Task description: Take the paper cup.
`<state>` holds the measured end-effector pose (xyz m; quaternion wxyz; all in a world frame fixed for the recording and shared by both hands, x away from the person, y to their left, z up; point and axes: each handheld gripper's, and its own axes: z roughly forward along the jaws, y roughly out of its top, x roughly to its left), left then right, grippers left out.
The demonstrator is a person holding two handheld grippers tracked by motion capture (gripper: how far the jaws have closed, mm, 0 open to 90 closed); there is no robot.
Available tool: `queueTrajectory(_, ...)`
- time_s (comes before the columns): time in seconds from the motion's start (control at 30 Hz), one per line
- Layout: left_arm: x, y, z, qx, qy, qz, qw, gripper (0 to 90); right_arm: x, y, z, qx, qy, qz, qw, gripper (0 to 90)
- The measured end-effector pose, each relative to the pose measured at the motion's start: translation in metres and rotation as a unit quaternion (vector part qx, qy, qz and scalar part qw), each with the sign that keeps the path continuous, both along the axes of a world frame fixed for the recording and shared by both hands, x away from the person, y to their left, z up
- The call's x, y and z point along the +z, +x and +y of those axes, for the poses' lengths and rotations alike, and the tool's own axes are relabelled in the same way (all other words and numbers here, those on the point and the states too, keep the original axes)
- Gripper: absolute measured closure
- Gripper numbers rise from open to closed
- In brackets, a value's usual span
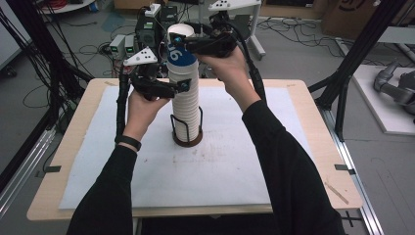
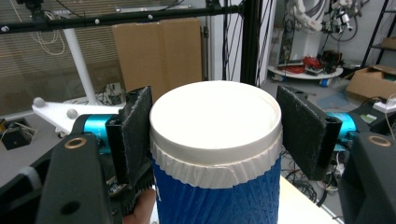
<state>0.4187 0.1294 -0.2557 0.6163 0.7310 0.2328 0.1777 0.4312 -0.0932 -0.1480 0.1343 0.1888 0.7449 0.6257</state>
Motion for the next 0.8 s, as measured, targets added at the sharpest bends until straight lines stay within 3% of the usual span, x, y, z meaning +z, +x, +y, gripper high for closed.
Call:
queueTrajectory(0.53, 0.000, -0.001, -0.001, 0.001, 0.003, -0.002, 1.0000, 11.3, 0.032, -0.016, -0.003, -0.007, 0.035, -0.051, 0.9980, 31.1)
queueTrajectory(0.8, 0.000, -0.001, -0.001, 0.001, 0.005, -0.003, 1.0000, 11.3, 0.045, -0.023, -0.011, -0.006, 0.054, -0.065, 0.9964, 31.1)
